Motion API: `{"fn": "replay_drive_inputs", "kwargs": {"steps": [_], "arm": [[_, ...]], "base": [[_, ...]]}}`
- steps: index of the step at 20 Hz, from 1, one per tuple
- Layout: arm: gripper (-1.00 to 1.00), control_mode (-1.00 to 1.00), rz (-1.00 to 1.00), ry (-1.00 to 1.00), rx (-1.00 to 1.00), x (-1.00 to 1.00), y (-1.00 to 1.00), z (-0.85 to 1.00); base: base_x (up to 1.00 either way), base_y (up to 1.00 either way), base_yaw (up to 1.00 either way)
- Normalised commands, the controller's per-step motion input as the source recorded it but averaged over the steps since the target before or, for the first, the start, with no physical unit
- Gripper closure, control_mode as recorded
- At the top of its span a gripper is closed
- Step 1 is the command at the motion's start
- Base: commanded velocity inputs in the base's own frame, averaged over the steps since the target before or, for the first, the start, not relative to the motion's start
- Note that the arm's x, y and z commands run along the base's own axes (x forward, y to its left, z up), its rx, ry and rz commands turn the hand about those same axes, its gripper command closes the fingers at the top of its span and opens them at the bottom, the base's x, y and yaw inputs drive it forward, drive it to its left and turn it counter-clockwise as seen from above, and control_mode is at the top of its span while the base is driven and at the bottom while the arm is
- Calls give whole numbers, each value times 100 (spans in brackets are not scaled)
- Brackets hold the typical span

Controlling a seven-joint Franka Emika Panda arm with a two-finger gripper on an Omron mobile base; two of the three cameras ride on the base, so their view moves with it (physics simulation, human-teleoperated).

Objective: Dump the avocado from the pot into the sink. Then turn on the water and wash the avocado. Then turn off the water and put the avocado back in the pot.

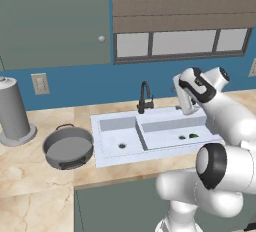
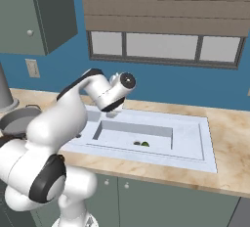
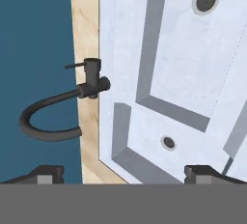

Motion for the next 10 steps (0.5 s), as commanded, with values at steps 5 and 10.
{"fn": "replay_drive_inputs", "kwargs": {"steps": [5,10], "arm": [[-100,-100,3,1,0,22,13,-24],[-100,-100,3,0,0,16,13,-20]], "base": [[0,0,0],[0,0,0]]}}
